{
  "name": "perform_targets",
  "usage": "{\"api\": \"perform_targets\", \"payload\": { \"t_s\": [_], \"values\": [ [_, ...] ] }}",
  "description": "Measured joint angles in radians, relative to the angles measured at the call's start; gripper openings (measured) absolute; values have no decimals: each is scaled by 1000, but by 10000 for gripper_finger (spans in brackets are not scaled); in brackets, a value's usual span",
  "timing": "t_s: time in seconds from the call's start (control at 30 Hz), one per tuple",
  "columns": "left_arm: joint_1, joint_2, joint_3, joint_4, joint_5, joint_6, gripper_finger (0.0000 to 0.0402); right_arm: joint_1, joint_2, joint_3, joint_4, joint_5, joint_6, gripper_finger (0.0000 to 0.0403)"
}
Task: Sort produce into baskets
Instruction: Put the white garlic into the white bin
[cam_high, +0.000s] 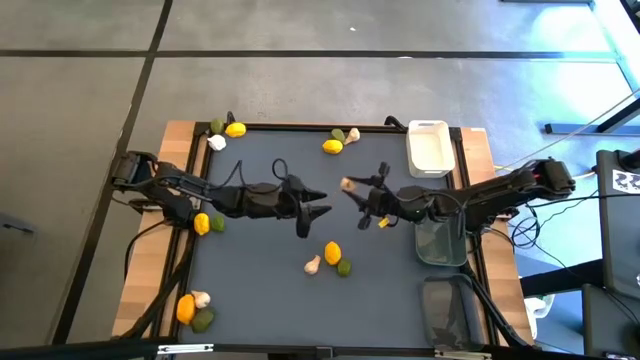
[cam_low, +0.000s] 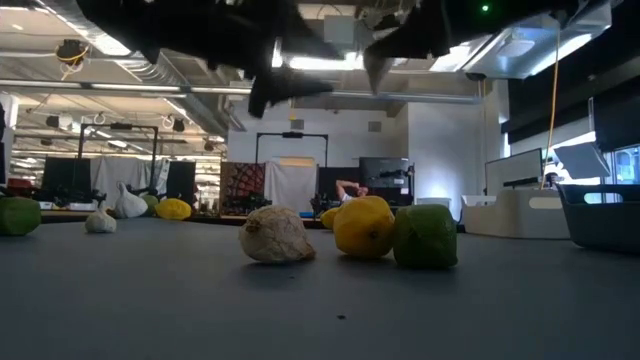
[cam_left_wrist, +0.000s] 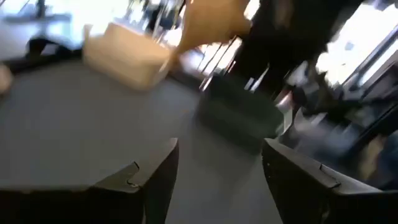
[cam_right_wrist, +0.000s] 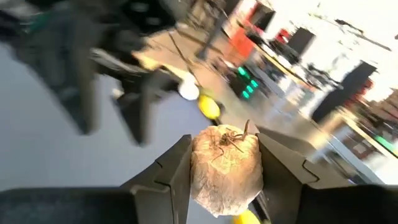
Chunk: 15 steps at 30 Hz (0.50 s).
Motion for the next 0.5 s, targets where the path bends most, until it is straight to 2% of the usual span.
{"api": "perform_targets", "payload": {
  "t_s": [0.2,0.5],
  "values": [
    [-17,33,0,-156,-36,-16,223,-61,-101,0,-198,72,1,147],
    [-18,106,-2,-168,-56,-69,223,-315,-153,0,-447,76,27,147]
  ]
}}
